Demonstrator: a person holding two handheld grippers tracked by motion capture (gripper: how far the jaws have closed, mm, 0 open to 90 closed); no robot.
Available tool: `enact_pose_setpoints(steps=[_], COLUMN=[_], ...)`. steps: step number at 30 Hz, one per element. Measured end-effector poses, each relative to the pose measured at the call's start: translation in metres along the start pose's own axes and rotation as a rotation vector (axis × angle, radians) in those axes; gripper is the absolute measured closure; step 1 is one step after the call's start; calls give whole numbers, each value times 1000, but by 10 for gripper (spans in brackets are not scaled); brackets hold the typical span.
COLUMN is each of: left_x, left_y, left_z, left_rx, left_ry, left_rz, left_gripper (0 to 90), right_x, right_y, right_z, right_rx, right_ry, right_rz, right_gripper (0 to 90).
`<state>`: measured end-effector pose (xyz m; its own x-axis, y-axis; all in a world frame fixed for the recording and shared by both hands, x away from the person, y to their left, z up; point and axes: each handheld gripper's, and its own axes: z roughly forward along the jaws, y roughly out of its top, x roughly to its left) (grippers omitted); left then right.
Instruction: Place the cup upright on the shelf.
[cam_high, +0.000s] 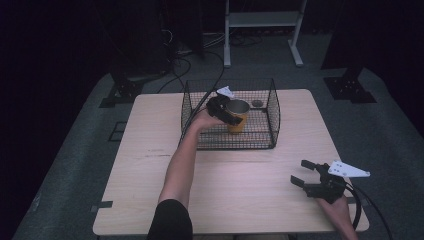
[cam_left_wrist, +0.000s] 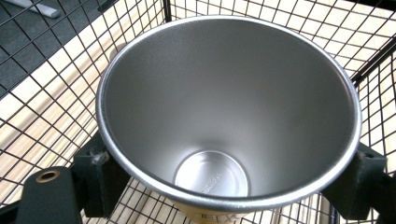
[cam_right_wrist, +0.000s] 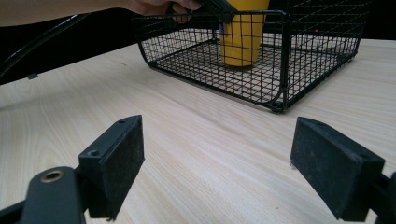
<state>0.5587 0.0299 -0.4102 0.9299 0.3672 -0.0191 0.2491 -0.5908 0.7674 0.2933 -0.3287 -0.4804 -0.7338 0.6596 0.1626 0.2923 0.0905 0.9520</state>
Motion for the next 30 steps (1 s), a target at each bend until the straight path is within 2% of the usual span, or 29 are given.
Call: enact_pose_setpoints(steps=[11,16,30], left_x=[-1,-1,-3], left_y=[-1,-1,2], left_z=[-1,-2,-8], left_rx=[16,15,-11], left_ry=[7,17,53], left_rz=[7,-12,-22], left_gripper=[134,94,29], right_x=[0,0,0], right_y=[0,0,0], right_z=[0,0,0], right_rx=[0,0,3], right_ry=[0,1,3], right_rz=[1,2,3], right_gripper=[163,163,162])
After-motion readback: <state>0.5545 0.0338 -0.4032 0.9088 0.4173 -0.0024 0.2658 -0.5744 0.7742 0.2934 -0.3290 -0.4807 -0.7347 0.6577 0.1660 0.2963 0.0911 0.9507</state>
